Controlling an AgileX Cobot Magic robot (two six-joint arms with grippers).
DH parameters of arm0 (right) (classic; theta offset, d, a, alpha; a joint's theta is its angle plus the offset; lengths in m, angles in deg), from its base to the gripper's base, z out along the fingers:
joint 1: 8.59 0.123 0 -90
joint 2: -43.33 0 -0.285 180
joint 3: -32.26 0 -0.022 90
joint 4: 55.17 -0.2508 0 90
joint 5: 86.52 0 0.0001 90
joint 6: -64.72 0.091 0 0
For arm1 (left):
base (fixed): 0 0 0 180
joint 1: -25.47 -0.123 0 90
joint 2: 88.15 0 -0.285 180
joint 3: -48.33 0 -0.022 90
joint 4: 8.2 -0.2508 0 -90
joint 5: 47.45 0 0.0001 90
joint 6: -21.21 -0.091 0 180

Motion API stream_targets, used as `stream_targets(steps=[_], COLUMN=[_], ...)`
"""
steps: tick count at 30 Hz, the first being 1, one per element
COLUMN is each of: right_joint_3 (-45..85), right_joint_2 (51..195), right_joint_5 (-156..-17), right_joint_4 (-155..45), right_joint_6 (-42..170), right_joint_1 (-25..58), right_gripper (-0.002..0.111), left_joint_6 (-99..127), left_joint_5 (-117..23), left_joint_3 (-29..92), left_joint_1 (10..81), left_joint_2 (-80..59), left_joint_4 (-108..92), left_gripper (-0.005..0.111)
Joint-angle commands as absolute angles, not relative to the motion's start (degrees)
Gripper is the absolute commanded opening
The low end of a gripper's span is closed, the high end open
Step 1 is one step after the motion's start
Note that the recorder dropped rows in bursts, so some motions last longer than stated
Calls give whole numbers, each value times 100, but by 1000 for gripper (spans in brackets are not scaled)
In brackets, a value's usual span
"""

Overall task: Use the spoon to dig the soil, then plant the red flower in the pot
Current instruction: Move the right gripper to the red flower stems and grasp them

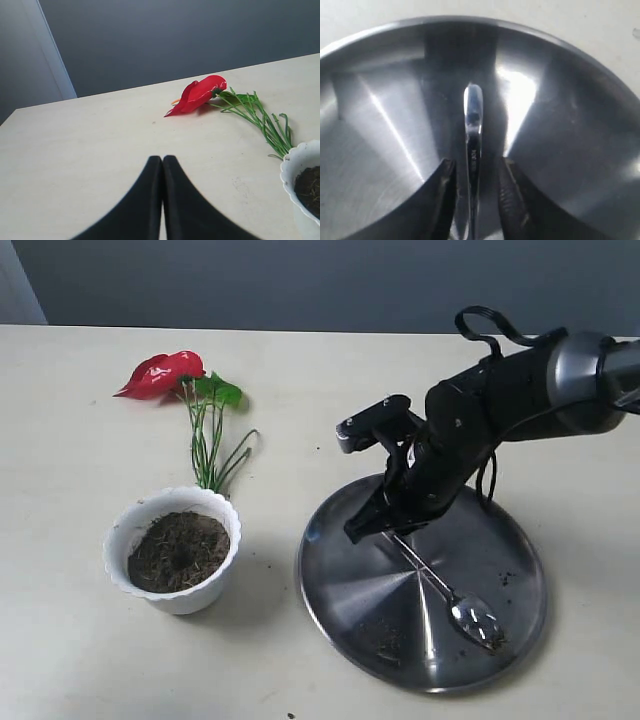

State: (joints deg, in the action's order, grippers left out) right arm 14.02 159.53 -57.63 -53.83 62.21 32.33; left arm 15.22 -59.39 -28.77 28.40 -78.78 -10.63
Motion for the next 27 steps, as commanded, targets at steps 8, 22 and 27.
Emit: stream_targets(steps=[8,22,27], right_joint_3=[2985,6019,6832], right_joint_2=[15697,18084,18752], right_joint_5=[-5749,-5239,-5086], right_joint_4=[-6998,-8013,-8224], right_joint_6=[6149,5986,5986], right_joint_1=[3207,3719,3719], right_gripper=[58,61,64], left_joint_6=[1540,1540,1540], left_joint_5=[-5897,-5897,-5897], left_joint_3=[-2889,-2889,-2889], left_joint_1=[2848,2848,2848], left_joint_2=[-7902,-7902,-7902], left_joint_4=[-1031,-1031,-1031], left_gripper=[0,0,0])
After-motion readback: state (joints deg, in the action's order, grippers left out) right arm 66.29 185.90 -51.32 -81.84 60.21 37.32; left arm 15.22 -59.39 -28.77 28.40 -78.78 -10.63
